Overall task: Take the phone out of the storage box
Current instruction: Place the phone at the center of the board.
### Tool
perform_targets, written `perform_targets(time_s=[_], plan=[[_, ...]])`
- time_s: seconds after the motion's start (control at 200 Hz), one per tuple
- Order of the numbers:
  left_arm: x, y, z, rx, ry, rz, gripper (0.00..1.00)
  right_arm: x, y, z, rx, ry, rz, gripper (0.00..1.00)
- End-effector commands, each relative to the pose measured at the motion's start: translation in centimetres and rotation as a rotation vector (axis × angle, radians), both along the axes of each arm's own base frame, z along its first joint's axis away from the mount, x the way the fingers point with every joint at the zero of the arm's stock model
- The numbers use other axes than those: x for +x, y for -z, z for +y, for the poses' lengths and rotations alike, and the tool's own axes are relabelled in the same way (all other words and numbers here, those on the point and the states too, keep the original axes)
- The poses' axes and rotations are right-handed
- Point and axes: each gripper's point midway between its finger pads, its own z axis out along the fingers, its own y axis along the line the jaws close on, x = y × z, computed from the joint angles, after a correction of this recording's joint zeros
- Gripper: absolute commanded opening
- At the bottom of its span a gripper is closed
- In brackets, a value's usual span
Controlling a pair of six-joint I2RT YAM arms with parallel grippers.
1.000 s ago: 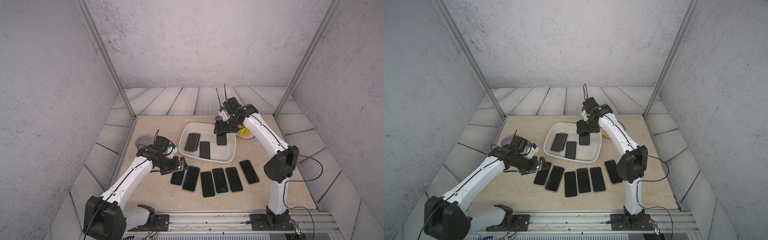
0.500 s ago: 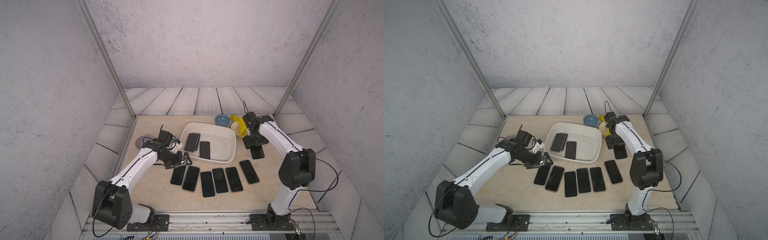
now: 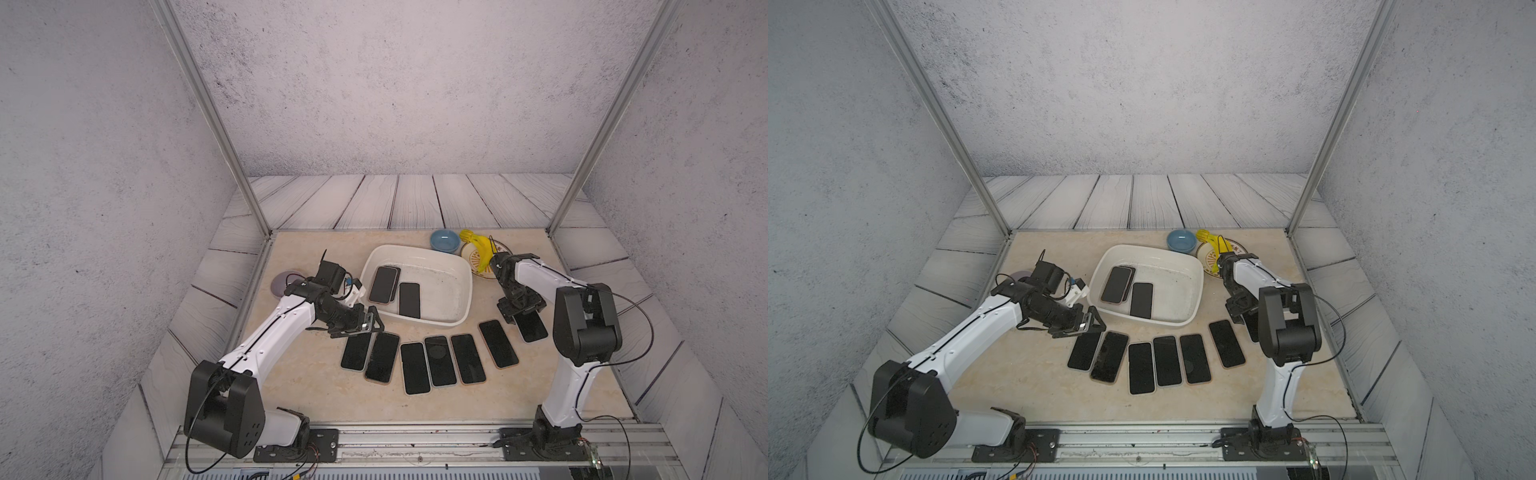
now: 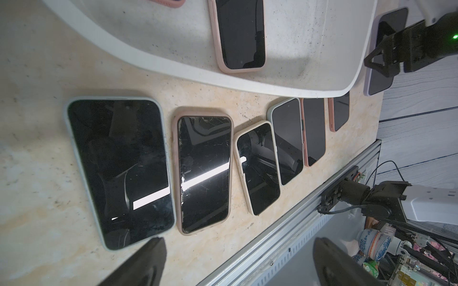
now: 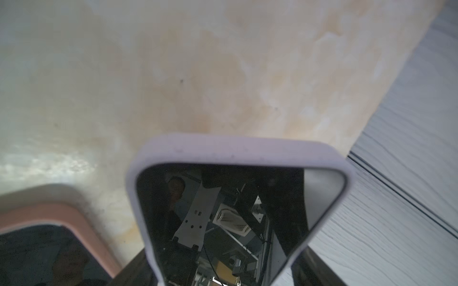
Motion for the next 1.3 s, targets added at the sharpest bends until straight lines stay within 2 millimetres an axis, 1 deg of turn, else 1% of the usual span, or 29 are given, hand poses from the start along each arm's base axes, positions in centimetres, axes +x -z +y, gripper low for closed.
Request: perform_targets(time_s=[0.0,0.11,0.165,0.305,0.38,0.425,0.54,0.621,0.681,0.751,0.796,0.821,0.871,0.946,1.031,1.086,1.141,1.171,1.216,1.291], plan=[[0.0,-0.5,0.6,0.009,-0.006,-0.021,0.99,0.2,0.8,0.6,0.029,-0.017,-0.004,0.66],[-0.1,-0.3,0.7,0.010,-0.016,-0.011,0.98,-0.3,1.8,0.9,0.053,-0.014,0.013,0.67],[-0.2,-0.2,0.7,0.011,-0.021,-0.009,0.99,-0.6,2.3,1.2,0.068,-0.012,0.018,0.70],[-0.2,-0.3,0.9,0.017,-0.032,-0.013,0.99,-1.0,3.0,1.5,0.090,0.004,0.042,0.83],[-0.2,-0.5,0.9,0.018,-0.037,-0.017,0.98,-1.0,3.0,1.7,0.098,0.025,0.049,0.89],[-0.3,-0.5,1.0,0.021,-0.042,-0.017,0.99,-0.9,2.8,2.1,0.120,0.038,0.048,0.92],[-0.4,-0.6,1.2,0.024,-0.056,-0.019,0.99,-0.6,1.5,2.8,0.164,0.074,0.014,0.99],[-0.4,-0.7,1.3,0.025,-0.063,-0.022,0.99,-0.1,0.1,3.1,0.180,0.088,-0.025,1.00],[-0.4,-0.7,1.3,0.027,-0.068,-0.026,0.99,0.4,-1.6,3.1,0.189,0.102,-0.076,1.00],[-0.1,-0.9,1.3,0.029,-0.069,-0.037,0.98,1.1,-4.2,3.5,0.216,0.128,-0.157,1.00],[0.0,-1.0,1.4,0.032,-0.070,-0.042,0.98,1.6,-6.3,3.8,0.245,0.152,-0.228,1.00],[0.2,-1.1,1.4,0.035,-0.070,-0.046,0.99,1.7,-7.3,4.2,0.279,0.171,-0.262,1.00],[0.6,-1.1,1.3,0.042,-0.067,-0.053,0.98,1.9,-9.1,6.0,0.401,0.196,-0.311,1.00],[1.5,-1.0,1.4,0.065,-0.063,-0.071,0.98,2.0,-11.4,9.6,0.627,0.216,-0.352,1.00],[2.9,-1.1,1.2,0.090,-0.047,-0.087,0.99,2.0,-13.5,13.8,0.891,0.230,-0.366,1.00],[3.8,-1.1,0.9,0.108,-0.029,-0.092,0.99,2.3,-14.6,15.7,1.019,0.249,-0.379,1.00],[4.9,-1.1,0.7,0.128,-0.019,-0.097,0.99,2.5,-15.2,17.5,1.110,0.264,-0.374,1.00],[5.4,-1.0,0.6,0.139,-0.019,-0.095,0.99,2.8,-15.4,18.4,1.131,0.258,-0.371,1.00],[6.2,-1.2,0.5,0.149,-0.025,-0.097,0.99,3.2,-15.2,19.4,1.119,0.242,-0.362,1.00],[7.2,-1.6,0.3,0.145,-0.041,-0.102,0.99,3.5,-14.3,21.9,1.073,0.179,-0.317,1.00]])
